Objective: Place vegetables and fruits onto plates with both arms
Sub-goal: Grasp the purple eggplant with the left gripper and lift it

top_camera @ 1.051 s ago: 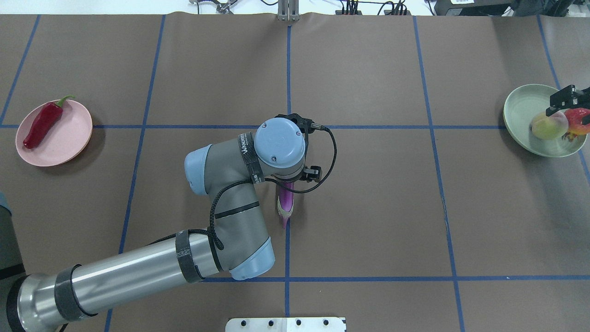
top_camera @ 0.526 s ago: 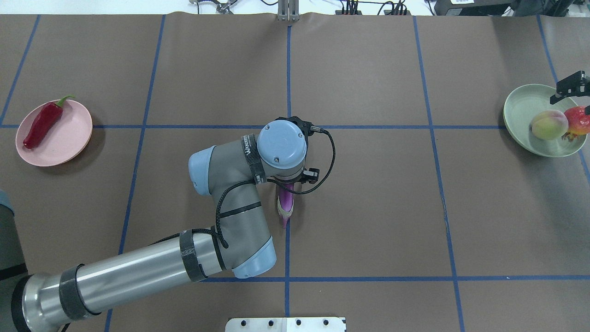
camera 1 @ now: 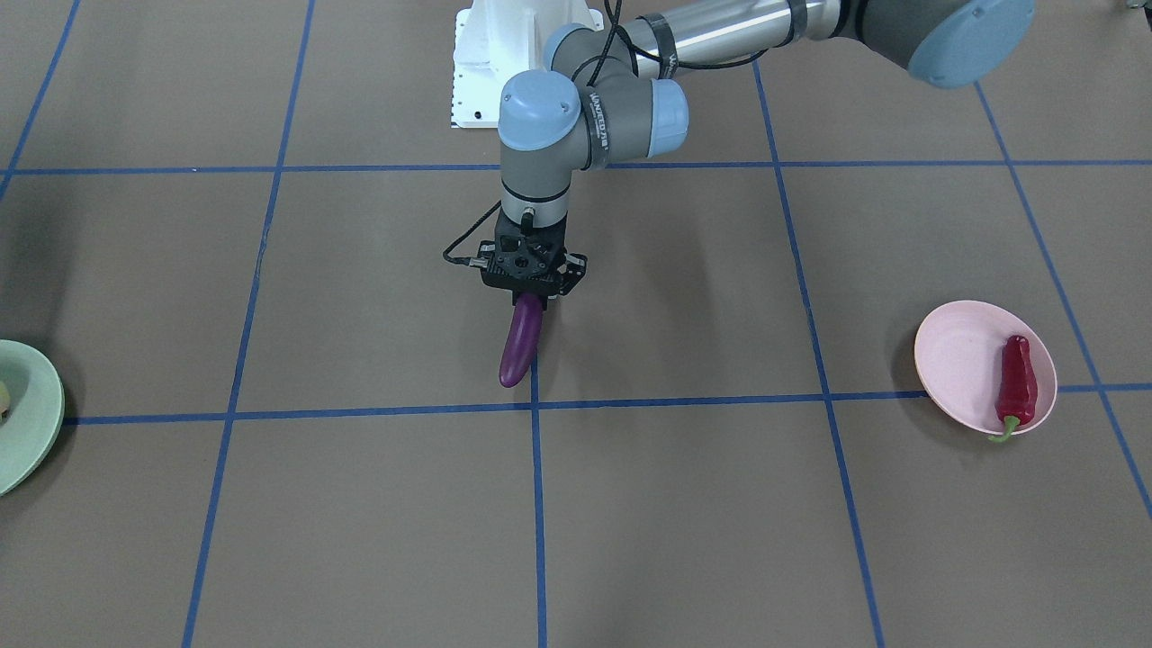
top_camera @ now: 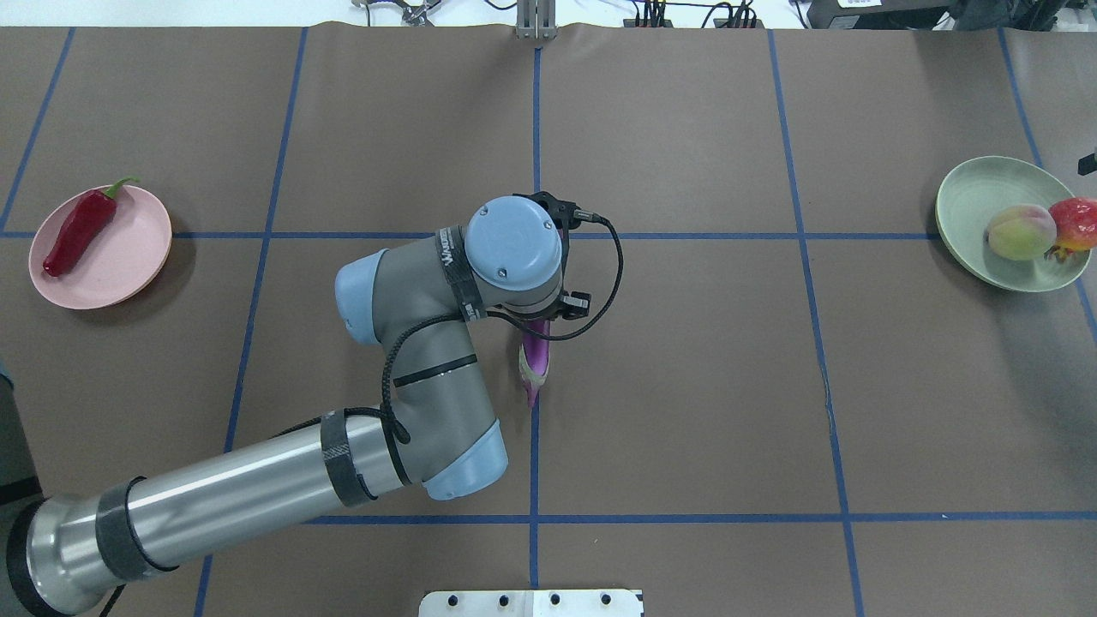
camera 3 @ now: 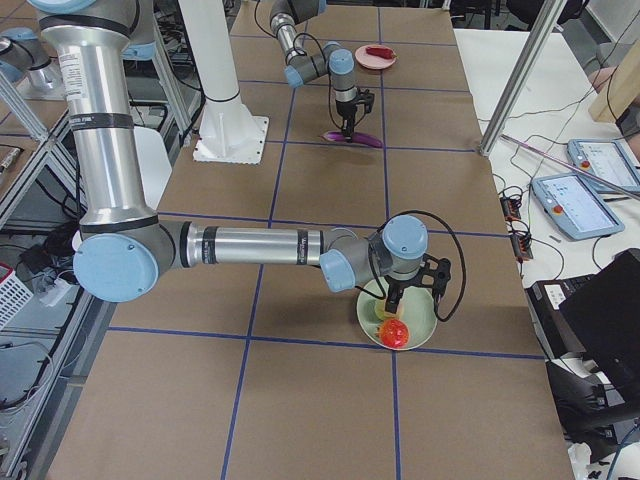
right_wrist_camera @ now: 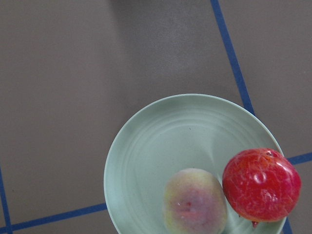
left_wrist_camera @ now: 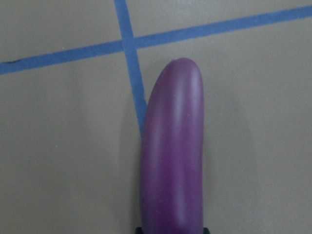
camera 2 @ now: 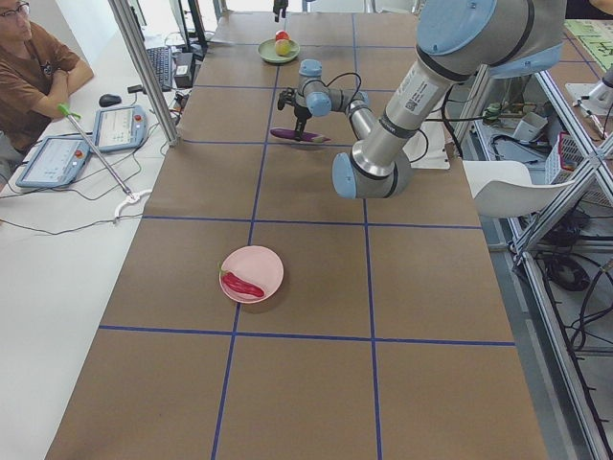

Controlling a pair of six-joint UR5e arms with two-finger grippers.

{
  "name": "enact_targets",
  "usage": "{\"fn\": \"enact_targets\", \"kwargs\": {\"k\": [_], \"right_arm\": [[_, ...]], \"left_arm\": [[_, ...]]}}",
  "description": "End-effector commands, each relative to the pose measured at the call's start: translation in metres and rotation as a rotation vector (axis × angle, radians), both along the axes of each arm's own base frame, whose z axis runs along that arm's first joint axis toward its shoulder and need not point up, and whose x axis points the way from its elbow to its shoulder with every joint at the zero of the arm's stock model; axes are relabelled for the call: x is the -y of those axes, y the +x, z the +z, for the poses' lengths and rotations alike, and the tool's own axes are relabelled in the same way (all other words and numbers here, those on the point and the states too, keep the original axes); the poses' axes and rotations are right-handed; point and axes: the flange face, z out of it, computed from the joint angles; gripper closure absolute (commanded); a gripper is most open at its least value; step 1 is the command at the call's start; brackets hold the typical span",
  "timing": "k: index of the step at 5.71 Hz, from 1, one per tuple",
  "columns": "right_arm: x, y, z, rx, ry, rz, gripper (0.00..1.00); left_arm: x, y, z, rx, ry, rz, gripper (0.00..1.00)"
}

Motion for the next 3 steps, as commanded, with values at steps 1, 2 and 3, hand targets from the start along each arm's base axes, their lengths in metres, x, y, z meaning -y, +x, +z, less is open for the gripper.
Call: {"fn": "enact_targets", "kwargs": {"k": [1, 2, 3], "right_arm": [[-0.051, 0.018, 0.026, -0.031, 0.056, -0.054, 0.00], [-0.063, 0.032, 0.041, -0.048, 0.105, -0.093, 0.00], [-0.066, 0.033, 0.043, -0.049, 0.106, -0.095, 0.00]], "left_arm": [[0.056, -0.103, 0.050, -0.019, -0.041, -0.006, 1.00], [0.066, -0.171, 0.106, 0.026, 0.016, 0.021, 1.00], [0.091, -0.236, 0.165, 0.077, 0.039, 0.069, 1.00]]}}
